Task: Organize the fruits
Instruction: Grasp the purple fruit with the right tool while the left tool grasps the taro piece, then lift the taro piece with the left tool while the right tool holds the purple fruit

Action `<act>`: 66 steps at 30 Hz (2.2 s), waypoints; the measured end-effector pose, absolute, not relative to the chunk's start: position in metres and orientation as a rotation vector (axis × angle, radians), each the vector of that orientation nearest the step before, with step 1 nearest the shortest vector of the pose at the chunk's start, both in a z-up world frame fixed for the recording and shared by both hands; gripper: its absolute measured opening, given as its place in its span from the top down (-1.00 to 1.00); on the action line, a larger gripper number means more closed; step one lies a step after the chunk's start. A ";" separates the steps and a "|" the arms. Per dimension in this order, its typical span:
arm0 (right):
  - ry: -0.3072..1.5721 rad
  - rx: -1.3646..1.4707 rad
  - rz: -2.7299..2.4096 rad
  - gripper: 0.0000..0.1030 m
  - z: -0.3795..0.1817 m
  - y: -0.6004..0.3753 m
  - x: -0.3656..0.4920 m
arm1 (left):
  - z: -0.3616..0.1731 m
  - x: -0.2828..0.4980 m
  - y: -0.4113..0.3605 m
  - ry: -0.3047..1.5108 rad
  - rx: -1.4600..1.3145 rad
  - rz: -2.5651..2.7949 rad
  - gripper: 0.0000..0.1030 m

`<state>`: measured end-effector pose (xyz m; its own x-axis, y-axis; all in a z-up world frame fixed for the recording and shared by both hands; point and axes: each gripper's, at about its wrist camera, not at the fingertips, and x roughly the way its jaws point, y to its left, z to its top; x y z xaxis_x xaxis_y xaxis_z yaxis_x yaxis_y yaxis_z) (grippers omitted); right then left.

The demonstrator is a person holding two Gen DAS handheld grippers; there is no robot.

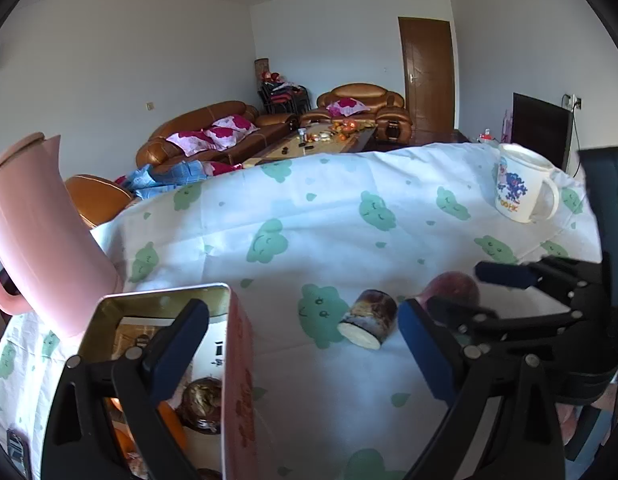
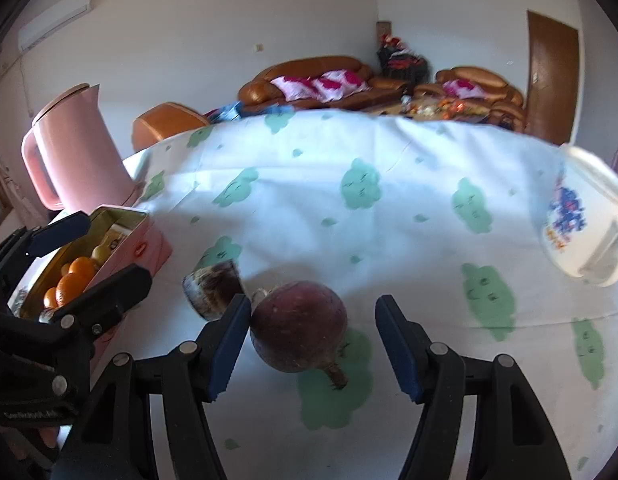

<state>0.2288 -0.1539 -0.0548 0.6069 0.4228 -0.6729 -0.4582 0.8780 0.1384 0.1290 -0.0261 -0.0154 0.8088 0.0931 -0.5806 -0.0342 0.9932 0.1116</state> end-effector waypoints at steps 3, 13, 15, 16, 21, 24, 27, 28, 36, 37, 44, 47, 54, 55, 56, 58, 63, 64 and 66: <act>0.815 -0.010 0.558 -0.28 -0.061 -0.154 0.233 | -0.017 0.130 -0.023 0.631 0.074 0.064 -0.90; 0.793 -0.006 0.539 -0.01 -0.059 -0.156 0.225 | -0.019 0.129 -0.029 0.634 0.093 0.057 -0.90; 0.777 -0.011 0.486 -0.01 -0.056 -0.163 0.226 | -0.020 0.131 -0.037 0.638 0.114 0.048 -0.90; 0.770 -0.004 0.463 -0.01 -0.055 -0.167 0.227 | -0.021 0.132 -0.042 0.639 0.127 0.038 -0.90; 0.748 0.005 0.365 -0.01 -0.052 -0.183 0.230 | -0.030 0.150 -0.052 0.707 0.102 -0.029 -0.82; 0.732 -0.001 0.335 -0.01 -0.050 -0.187 0.230 | -0.038 0.162 -0.052 0.759 0.075 -0.058 -0.64; 0.718 -0.005 0.318 -0.01 -0.048 -0.190 0.229 | -0.046 0.172 -0.053 0.806 0.058 -0.076 -0.40; 0.716 -0.004 0.320 -0.01 -0.048 -0.191 0.229 | -0.049 0.174 -0.053 0.815 0.056 -0.077 -0.35; 0.715 -0.024 0.331 -0.01 -0.049 -0.185 0.228 | -0.063 0.182 -0.055 0.867 0.037 -0.117 0.06; 0.714 -0.025 0.335 -0.01 -0.049 -0.185 0.228 | -0.063 0.182 -0.054 0.866 0.037 -0.121 0.06; 0.696 -0.029 0.354 -0.01 -0.047 -0.183 0.225 | -0.058 0.178 -0.052 0.839 0.026 -0.124 0.06; 0.686 -0.028 0.359 -0.01 -0.046 -0.184 0.222 | -0.056 0.176 -0.052 0.821 0.031 -0.123 0.06; 0.658 -0.029 0.379 -0.01 -0.043 -0.183 0.218 | -0.051 0.172 -0.051 0.782 0.039 -0.109 0.06; 0.654 -0.027 0.383 -0.01 -0.042 -0.184 0.217 | -0.050 0.171 -0.051 0.776 0.038 -0.104 0.06; 0.651 -0.027 0.384 -0.01 -0.042 -0.184 0.216 | -0.050 0.171 -0.050 0.772 0.038 -0.102 0.06; 0.643 -0.027 0.386 -0.01 -0.041 -0.183 0.215 | -0.048 0.169 -0.049 0.762 0.038 -0.098 0.06; 0.622 -0.026 0.392 -0.01 -0.038 -0.183 0.212 | -0.045 0.166 -0.049 0.737 0.041 -0.090 0.06; 0.618 -0.025 0.393 -0.01 -0.038 -0.183 0.211 | -0.045 0.166 -0.049 0.734 0.042 -0.090 0.06; 0.612 -0.025 0.393 -0.02 -0.037 -0.184 0.210 | -0.044 0.164 -0.049 0.726 0.043 -0.088 0.06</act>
